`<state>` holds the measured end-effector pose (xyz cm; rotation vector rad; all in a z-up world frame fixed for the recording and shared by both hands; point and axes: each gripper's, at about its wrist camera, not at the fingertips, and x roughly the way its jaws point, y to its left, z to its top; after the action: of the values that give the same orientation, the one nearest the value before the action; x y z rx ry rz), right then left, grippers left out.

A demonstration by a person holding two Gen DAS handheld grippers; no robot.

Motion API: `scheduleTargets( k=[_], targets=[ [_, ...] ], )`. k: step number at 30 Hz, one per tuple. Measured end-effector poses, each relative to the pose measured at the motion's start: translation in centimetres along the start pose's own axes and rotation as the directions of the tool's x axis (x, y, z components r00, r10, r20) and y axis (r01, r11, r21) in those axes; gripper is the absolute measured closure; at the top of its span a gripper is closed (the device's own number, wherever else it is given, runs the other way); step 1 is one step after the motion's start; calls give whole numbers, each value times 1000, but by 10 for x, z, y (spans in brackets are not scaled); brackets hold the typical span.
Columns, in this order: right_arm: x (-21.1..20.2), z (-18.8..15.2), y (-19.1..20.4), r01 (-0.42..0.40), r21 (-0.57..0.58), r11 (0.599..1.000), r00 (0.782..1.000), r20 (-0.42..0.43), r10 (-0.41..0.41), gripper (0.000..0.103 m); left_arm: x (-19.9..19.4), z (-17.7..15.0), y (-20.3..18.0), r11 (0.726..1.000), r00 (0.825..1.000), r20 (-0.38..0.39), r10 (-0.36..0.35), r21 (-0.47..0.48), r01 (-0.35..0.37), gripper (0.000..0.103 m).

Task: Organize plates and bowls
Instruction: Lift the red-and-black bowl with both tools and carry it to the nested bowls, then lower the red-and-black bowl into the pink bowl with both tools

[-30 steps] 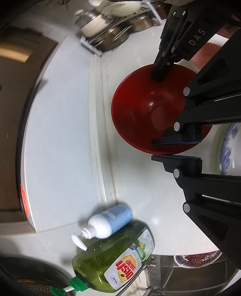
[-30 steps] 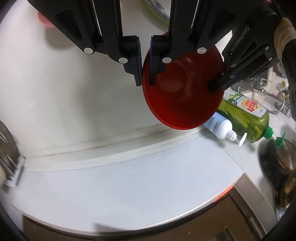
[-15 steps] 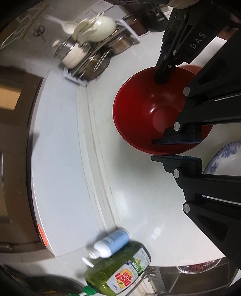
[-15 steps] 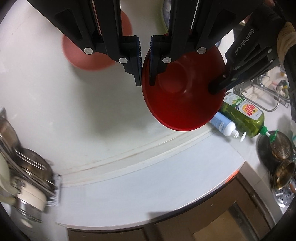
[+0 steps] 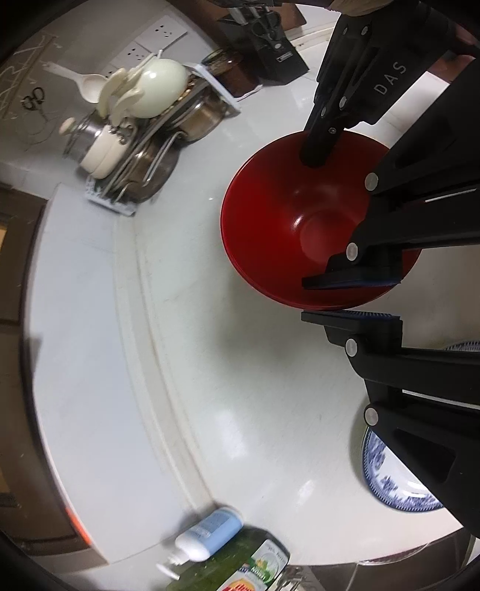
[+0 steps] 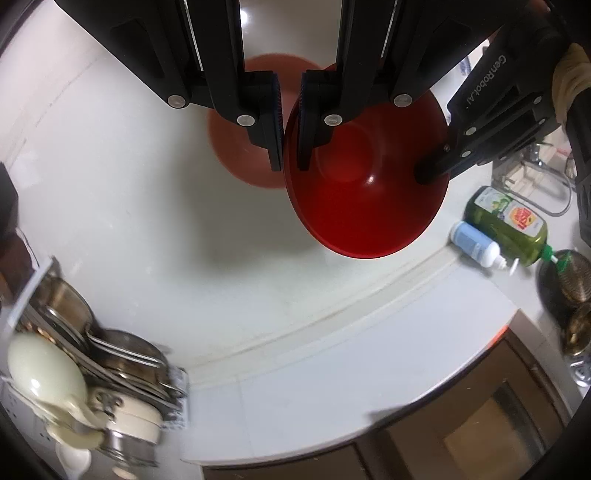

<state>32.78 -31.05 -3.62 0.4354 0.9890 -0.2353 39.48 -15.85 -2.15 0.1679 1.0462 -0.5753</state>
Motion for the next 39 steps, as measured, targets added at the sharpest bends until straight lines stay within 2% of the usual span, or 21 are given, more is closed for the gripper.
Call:
scheduleTargets(
  k=[16,32,35,37,39],
  targets=[
    [34,-24,-42,42,41,998,993,-113,-37,94,52,-24,-18,1000,989,-149,5,27,-1,93],
    [49,-27,-51,44,22,999,988,-149,-40,94,64,-27,-21,1000,984,-176,-1,18,5,86],
    [49,-27,-51,43,22,999,988,-147,-40,94,59,-26,-22,1000,988,-156,18,26,-14,78],
    [45,-26,-51,59,20,998,990,-131,-56,93,57,-24,-24,999,990,-141,24,33,-19,64],
    [40,-27,-49,65,9,998,991,-114,-63,93,51,-22,-23,999,992,-121,31,35,-26,61]
  ],
)
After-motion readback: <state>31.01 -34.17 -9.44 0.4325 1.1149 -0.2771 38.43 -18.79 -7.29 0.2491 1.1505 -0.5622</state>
